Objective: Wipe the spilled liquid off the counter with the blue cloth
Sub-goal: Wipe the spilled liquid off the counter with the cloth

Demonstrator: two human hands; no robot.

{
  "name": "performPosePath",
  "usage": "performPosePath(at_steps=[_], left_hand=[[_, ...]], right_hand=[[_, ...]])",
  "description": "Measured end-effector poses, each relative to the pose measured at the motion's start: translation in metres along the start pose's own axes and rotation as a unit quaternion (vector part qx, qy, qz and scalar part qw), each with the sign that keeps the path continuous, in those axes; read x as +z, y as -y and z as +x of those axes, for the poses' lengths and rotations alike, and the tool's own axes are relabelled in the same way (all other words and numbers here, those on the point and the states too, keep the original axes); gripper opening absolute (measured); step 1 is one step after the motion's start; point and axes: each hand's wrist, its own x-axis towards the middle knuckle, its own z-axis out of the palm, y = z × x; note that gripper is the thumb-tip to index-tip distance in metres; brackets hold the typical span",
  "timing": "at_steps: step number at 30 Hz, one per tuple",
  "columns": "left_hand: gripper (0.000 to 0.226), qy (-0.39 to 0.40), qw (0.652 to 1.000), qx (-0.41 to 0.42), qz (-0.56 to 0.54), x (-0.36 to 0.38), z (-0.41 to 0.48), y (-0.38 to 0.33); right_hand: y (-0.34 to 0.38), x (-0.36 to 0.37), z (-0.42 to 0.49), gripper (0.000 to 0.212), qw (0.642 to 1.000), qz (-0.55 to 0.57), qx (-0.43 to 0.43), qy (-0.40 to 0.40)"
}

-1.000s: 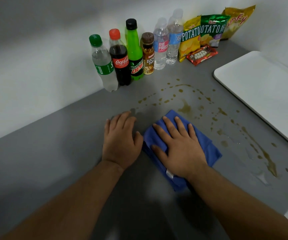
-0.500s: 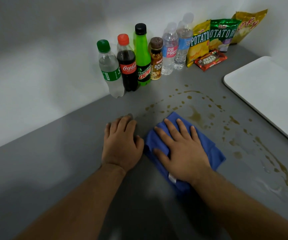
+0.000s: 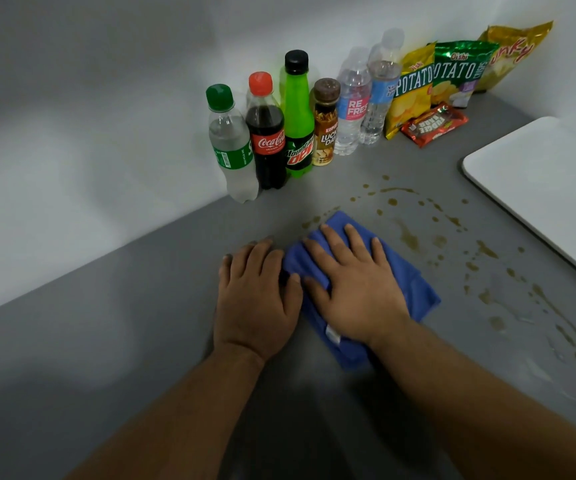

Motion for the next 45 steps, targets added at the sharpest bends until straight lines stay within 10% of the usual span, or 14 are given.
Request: performPosePath(at_steps=[45], left_hand=[[0.065, 0.034, 0.999, 0.010, 0.041, -0.002, 0.001, -0.002]], right_hand=[[-0.024, -0.010, 0.023, 0.064, 0.999, 0.008, 0.048, -0.010]])
